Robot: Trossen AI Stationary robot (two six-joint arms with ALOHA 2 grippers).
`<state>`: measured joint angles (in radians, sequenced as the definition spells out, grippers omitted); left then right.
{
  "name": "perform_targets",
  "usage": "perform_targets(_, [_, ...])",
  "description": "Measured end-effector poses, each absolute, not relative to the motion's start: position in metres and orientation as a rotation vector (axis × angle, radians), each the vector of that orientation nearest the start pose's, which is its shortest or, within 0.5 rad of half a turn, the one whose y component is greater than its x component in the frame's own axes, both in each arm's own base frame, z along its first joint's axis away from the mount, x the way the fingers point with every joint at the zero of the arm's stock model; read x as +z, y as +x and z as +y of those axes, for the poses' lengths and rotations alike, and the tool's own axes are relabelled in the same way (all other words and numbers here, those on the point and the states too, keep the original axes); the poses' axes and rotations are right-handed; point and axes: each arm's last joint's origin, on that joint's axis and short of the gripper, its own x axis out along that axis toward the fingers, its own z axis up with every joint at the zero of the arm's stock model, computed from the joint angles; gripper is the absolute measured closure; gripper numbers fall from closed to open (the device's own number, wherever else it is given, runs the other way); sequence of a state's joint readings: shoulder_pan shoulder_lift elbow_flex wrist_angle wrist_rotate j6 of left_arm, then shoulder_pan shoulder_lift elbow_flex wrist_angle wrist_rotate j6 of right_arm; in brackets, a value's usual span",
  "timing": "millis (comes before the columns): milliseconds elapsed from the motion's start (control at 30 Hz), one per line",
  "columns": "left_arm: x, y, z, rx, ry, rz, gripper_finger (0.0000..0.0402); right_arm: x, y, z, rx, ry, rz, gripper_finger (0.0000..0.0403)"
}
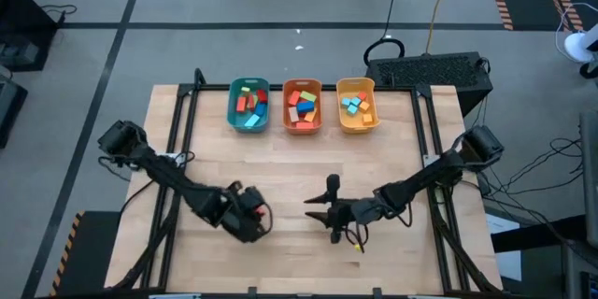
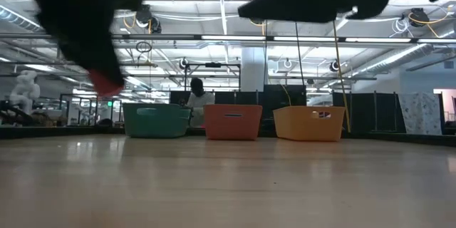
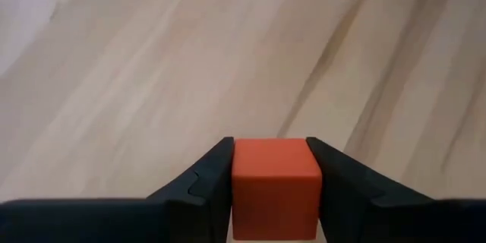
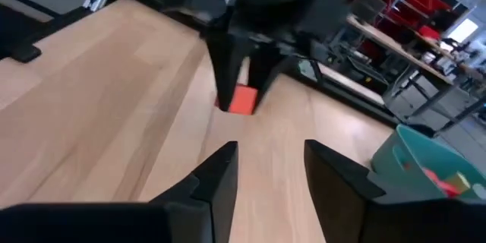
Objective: Sort blocks by size
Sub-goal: Put the orange cube block into the yellow bin
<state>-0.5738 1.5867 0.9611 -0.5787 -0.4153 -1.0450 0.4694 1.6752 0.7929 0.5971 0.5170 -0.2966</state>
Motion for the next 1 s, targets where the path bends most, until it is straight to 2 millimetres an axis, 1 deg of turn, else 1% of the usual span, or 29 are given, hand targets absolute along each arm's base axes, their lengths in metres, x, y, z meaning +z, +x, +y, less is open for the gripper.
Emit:
perform_targets(133, [0.191, 0.272, -0.137, 0.337, -0.365, 0.88, 0.0256, 0.176, 0.311, 0.143, -0.016, -0.409, 0.288, 0.0267])
perform_targets(267, [0.199, 0.291, -0.126, 0.288, -0.367, 0.766, 0.0256, 0.166, 0.313, 0.144, -0.016, -0.417, 0.315, 0.0246])
perform_targets(367, [0.205, 0.301, -0.118, 0.254, -0.394, 0.702, 0.0256, 0.163, 0.313, 0.143, -0.034, -0.431, 0.327, 0.0216])
perform_targets(500, [0.211, 0.312, -0.106, 0.204, -0.478, 0.656, 0.0256, 0.163, 0.313, 0.141, -0.114, -0.449, 0.333, 0.0165])
perform_targets(600, [0.215, 0.319, -0.096, 0.229, -0.577, 0.601, 0.0256, 0.163, 0.313, 0.141, -0.13, -0.464, 0.335, 0.0127])
perform_targets(733, [0.222, 0.326, -0.089, 0.213, -0.619, 0.514, 0.0256, 0.164, 0.313, 0.139, -0.17, -0.451, 0.328, 0.009])
perform_targets(867, [0.228, 0.331, -0.083, 0.186, -0.643, 0.461, 0.0256, 0.17, 0.314, 0.135, -0.332, -0.381, 0.277, 0.0081])
perform_targets(1000, [0.23, 0.334, -0.078, 0.181, -0.642, 0.43, 0.0256, 0.175, 0.318, 0.13, -0.356, -0.36, 0.237, 0.0094])
